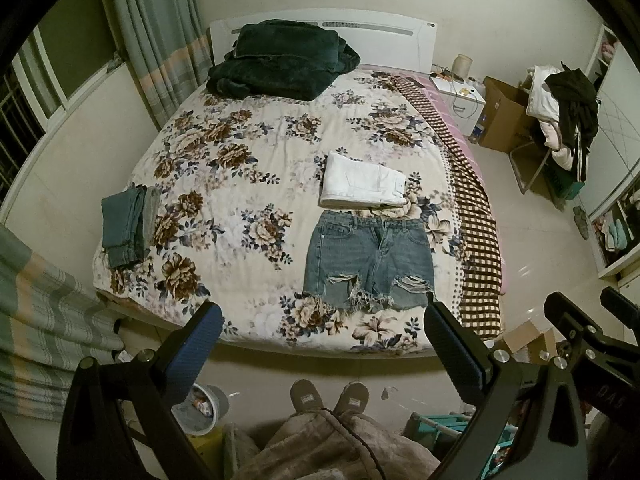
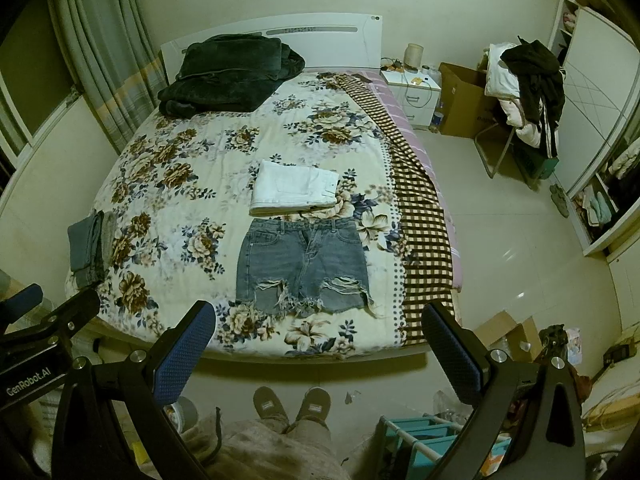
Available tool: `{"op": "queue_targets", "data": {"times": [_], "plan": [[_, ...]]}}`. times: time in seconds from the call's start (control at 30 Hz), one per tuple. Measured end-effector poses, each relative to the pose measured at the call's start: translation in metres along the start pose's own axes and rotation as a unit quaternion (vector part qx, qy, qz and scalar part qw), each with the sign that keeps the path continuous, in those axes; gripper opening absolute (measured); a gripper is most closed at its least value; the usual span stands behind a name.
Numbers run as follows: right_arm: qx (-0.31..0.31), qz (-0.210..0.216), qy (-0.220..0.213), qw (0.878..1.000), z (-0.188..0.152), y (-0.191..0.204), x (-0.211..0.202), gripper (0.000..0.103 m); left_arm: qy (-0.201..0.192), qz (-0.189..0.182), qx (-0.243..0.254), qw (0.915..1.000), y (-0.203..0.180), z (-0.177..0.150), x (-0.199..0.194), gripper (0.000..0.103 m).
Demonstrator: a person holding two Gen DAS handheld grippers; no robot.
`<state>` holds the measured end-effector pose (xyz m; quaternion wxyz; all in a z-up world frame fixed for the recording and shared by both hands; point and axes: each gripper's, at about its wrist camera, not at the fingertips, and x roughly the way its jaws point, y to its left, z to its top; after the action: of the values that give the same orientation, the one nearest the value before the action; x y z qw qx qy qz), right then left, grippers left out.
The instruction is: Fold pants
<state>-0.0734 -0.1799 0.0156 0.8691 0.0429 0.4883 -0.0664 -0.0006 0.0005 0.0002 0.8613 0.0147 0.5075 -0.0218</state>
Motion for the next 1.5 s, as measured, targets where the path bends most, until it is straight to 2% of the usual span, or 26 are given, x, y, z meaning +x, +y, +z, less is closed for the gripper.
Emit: {"op": "queue_targets", "data": {"times": [1.1,1.17,1.27,1.37,1.43,1.5], "plan": [[0.002,-0.001,0.002,1.0,0.0,0.001,0.0,0.103,0.001,-0.007,0.002,1.0,-0.001,0.0,0.001,0.103],[0.004,-0.003,0.006,1.0,-0.001,0.001,0.001,0.103,-0.001,-0.006,0.004,1.0,-0.014,0.009,0.008,0.103],[0.012,-0.007,0.008,1.0,-0.003,0.005,0.004,0.103,-0.017,0.013,0.004,0.9998,-0.004,0.015,0.023,0.103],[0.024,-0.01,0.005,1.0,-0.001,0.001,0.025,0.103,-0.036,0.04,-0.002,0.9986,-0.005,0.014,0.05,0.103],[0.034,-0.008,0.009,0.999,-0.001,0.008,0.057,0.103,-0.031,0.05,-0.008,0.9982,0.0,0.022,0.075,0.103],[0.047,-0.001,0.031,0.998,0.004,-0.003,0.092,0.103,-0.023,0.065,-0.013,0.9975,-0.002,0.029,0.103,0.103]]}}
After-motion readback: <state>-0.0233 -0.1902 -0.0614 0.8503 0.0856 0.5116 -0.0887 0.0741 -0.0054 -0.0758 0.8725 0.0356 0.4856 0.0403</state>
